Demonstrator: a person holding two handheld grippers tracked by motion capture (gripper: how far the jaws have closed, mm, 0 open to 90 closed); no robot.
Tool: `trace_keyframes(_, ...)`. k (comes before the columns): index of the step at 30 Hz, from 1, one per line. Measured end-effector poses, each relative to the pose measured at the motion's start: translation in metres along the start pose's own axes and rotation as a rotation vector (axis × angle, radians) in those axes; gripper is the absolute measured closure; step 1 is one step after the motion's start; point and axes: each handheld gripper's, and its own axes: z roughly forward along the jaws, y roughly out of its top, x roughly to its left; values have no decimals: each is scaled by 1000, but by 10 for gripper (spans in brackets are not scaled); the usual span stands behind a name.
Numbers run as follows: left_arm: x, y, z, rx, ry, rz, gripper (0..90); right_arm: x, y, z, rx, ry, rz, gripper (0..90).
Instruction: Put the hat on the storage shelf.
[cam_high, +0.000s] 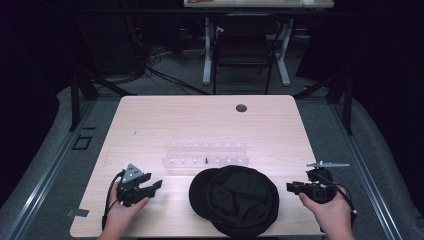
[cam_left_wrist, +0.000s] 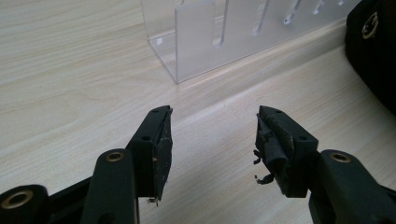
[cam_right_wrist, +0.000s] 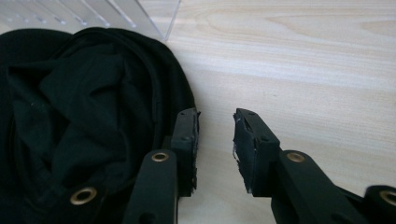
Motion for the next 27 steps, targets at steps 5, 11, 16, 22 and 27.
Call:
trace_keyframes(5, -2, 0, 1, -3, -1, 2, 459, 7, 7, 1, 49, -1, -1, 740)
trace_keyframes(11, -2, 0, 2, 0, -3, 3, 459, 8, 11, 9, 75, 46, 59, 711)
trace_keyframes(16, -2, 0, 2, 5, -3, 10, 459, 11, 14, 13, 97, 50, 68, 711)
trace_keyframes(22, -3, 0, 2, 1, -1, 7, 459, 16, 19, 16, 152, 65, 87, 701)
trace_keyframes(27, -2, 0, 2, 11, -3, 10, 459, 17, 23, 23, 209, 50, 108, 698)
